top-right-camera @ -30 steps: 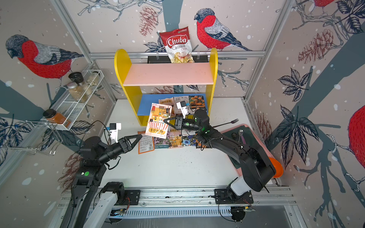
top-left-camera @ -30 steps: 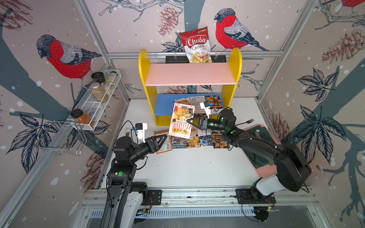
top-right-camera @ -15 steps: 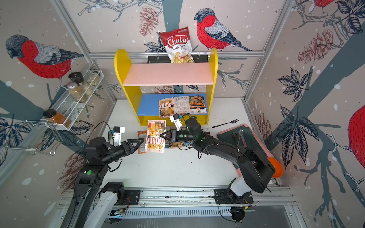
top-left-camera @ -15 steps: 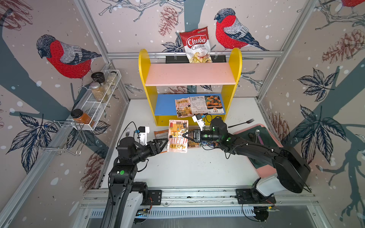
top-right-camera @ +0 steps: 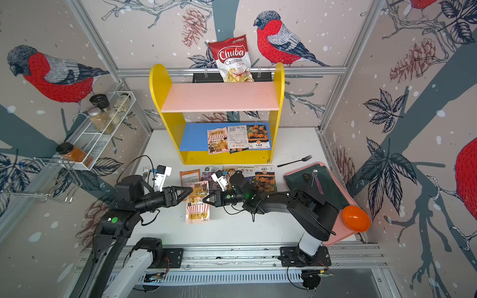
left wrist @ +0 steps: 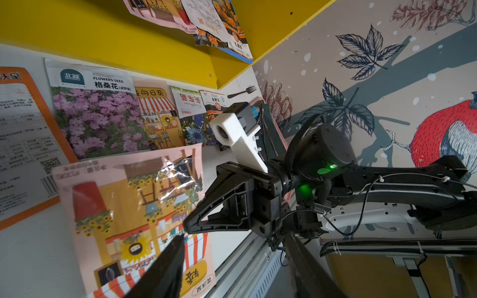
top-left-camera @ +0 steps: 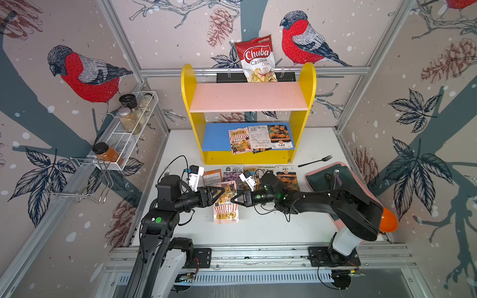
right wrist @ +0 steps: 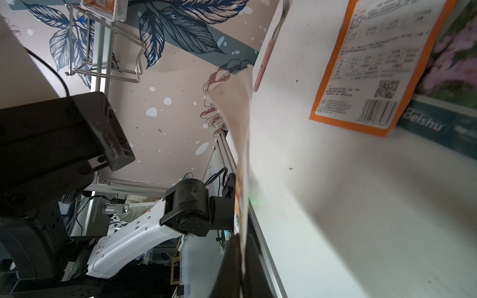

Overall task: Take the seed bag off the shelf
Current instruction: Place the seed packet at the center of the board.

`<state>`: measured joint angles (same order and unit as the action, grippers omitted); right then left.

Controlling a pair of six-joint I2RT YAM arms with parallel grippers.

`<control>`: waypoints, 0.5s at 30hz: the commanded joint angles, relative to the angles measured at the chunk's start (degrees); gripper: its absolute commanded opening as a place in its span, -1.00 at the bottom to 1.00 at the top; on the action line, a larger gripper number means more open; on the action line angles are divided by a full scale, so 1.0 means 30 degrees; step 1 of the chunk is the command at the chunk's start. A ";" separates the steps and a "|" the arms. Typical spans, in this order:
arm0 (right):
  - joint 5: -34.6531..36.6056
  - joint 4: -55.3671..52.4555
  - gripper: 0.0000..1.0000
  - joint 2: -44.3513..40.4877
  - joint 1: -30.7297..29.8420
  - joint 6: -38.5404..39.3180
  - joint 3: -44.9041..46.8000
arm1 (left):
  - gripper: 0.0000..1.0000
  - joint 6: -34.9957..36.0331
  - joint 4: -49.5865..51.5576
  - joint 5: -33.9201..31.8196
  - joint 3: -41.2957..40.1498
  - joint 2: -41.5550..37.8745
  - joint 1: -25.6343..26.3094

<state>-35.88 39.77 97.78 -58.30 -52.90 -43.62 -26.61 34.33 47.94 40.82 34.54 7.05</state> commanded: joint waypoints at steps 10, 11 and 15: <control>0.1625 0.3251 -1.00 0.2842 -0.1543 -0.1948 -0.0654 | 0.15 0.0896 0.2092 -0.1753 0.0598 -0.1014 0.0068; 0.1734 0.3162 -1.00 0.3022 -0.1626 -0.1987 -0.0768 | 0.15 0.0769 0.1967 -0.1826 0.0446 -0.1177 -0.0109; 0.1816 0.2892 -1.00 0.3836 -0.1819 -0.2149 -0.1235 | 0.14 0.0407 0.1483 -0.1724 0.0001 -0.1513 -0.0471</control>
<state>-31.51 46.70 108.36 -63.42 -58.59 -46.54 -24.25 39.70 43.27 41.28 30.41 6.11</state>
